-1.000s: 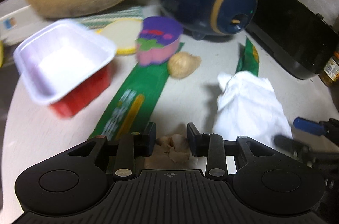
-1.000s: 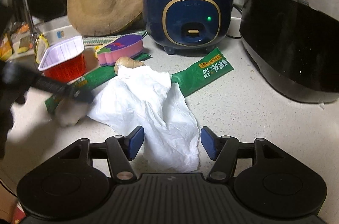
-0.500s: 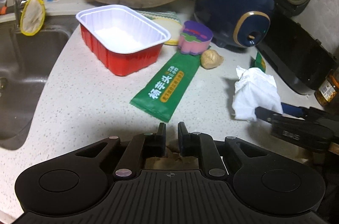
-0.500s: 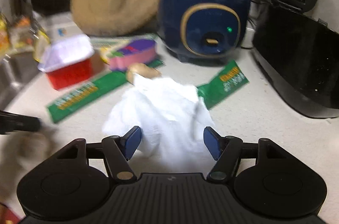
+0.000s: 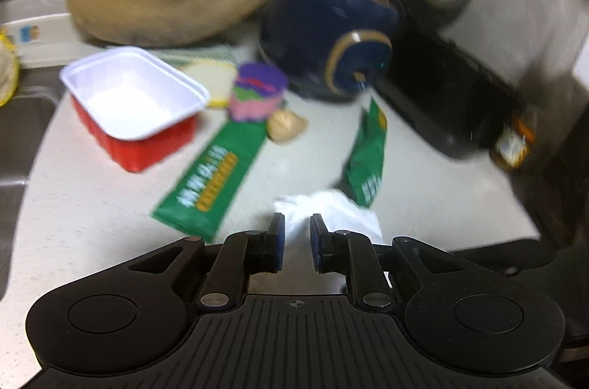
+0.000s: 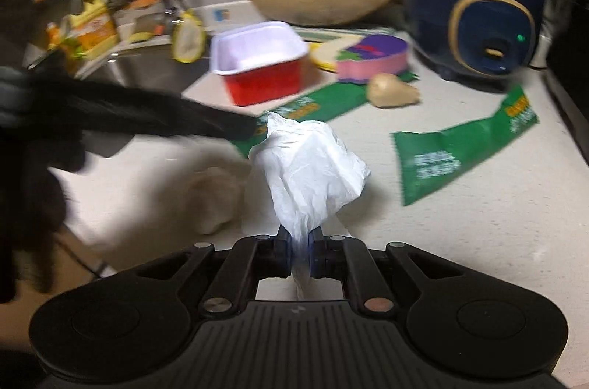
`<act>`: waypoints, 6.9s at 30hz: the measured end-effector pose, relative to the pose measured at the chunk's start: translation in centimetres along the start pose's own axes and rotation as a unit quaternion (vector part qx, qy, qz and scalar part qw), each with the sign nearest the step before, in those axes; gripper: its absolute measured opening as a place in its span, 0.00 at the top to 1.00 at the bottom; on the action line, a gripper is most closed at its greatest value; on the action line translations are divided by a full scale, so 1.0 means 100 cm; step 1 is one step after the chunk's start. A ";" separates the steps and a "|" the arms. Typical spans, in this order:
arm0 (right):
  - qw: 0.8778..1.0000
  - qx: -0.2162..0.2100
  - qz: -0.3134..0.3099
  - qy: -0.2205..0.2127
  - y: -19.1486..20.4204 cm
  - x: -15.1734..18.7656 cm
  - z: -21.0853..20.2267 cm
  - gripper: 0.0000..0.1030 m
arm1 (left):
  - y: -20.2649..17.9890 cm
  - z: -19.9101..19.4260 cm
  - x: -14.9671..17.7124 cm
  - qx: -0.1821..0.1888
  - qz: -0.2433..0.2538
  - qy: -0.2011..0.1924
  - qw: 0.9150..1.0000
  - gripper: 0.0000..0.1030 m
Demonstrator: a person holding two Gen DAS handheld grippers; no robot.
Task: Collect trash
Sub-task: 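Lift the tissue with the right gripper while the left gripper reaches toward the garlic peel, then move the left gripper to the white garlic bulb while the right gripper holds the tissue, then close the left gripper on the garlic bulb while the right gripper holds the tissue, then carry the garlic bulb and tissue with both grippers down into the green-lined trash bin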
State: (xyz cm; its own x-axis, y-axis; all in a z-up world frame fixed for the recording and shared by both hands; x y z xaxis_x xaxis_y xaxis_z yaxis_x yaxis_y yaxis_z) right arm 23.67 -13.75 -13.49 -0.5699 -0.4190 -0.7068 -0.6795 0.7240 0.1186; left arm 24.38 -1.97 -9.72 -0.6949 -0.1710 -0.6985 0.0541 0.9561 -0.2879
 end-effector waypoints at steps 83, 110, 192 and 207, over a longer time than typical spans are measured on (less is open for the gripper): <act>0.997 0.069 0.029 -0.001 -0.045 0.009 0.016 0.92 | 0.000 -0.001 0.029 -0.078 0.125 0.011 0.989 0.65; 0.997 0.073 0.014 -0.007 -0.042 0.007 0.017 0.92 | 0.007 0.012 0.023 -0.077 0.110 0.018 0.991 0.49; 0.992 -0.060 -0.107 0.035 0.213 0.078 0.005 0.95 | 0.191 -0.183 0.247 0.008 -0.192 0.084 0.978 0.43; 0.969 -0.017 -0.081 0.233 0.207 0.213 0.127 0.95 | 0.256 0.023 0.412 -0.001 -0.395 0.225 0.891 0.47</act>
State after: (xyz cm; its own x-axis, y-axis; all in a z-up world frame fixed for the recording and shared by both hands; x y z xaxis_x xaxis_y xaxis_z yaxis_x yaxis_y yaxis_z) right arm 3.30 -0.71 -34.91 -0.5960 -0.7332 -0.3274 -0.7878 0.6128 0.0618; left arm -1.22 14.92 -47.37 -0.7328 -0.6783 0.0541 -0.5795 0.5805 -0.5720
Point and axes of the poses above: each gripper's, at about its wrist camera, not at the fingertips, and z roughly the way its jaws point, y to its left, x to its underside, the point moved 7 cm from there along z, roughly the way its jaws point
